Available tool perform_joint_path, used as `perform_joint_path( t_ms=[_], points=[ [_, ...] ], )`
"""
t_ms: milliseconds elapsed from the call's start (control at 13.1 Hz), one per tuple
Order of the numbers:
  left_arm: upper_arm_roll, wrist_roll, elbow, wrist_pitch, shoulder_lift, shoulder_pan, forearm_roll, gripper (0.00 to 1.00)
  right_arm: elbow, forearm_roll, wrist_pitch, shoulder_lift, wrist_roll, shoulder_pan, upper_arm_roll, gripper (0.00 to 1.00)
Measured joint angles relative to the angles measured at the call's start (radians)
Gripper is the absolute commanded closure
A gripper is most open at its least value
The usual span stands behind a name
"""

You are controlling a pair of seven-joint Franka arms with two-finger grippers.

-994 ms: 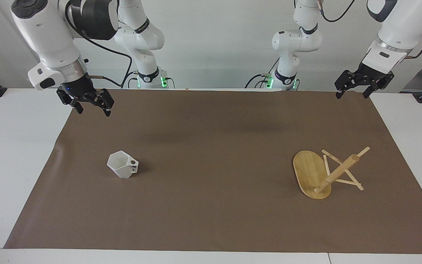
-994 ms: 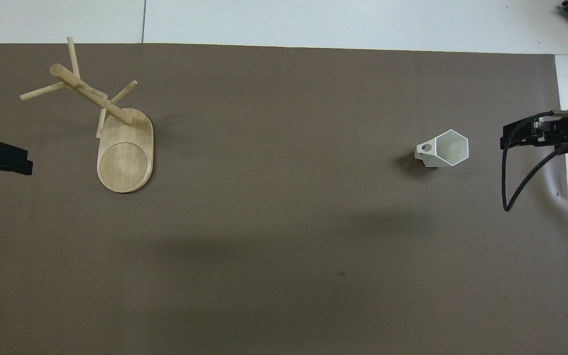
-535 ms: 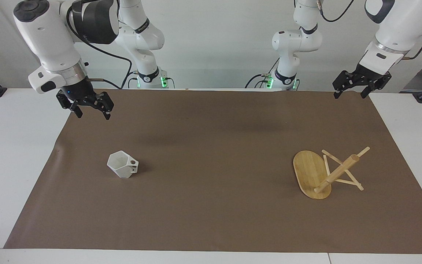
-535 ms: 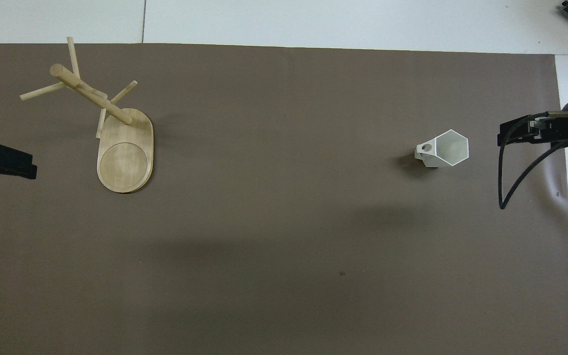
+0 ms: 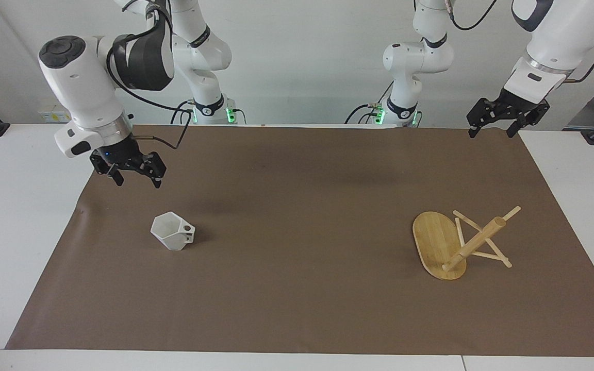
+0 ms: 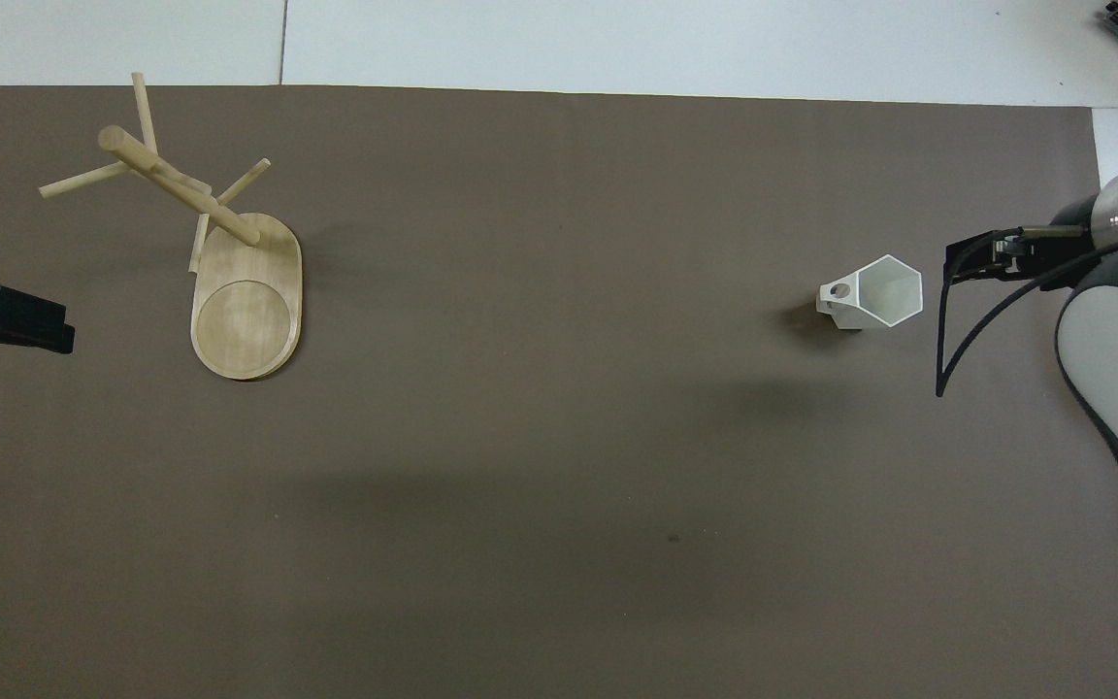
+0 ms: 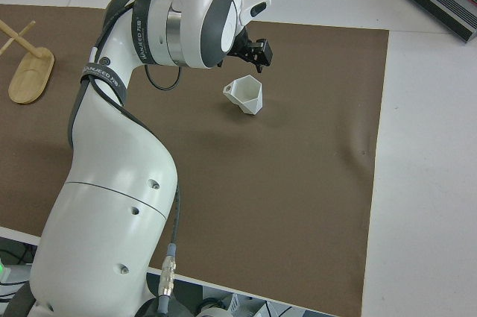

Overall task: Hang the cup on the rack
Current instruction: 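Reach the right gripper to the white hexagonal cup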

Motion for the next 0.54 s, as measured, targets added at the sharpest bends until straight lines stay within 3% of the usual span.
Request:
perform_joint_path(
  t_ms=[535],
  points=[
    [0.001,0.0,-0.002,0.0,0.0,0.0,0.0,0.0,-0.083,0.0,0.138,0.051,0.0,-0.001,-0.001,0.0]
  ],
)
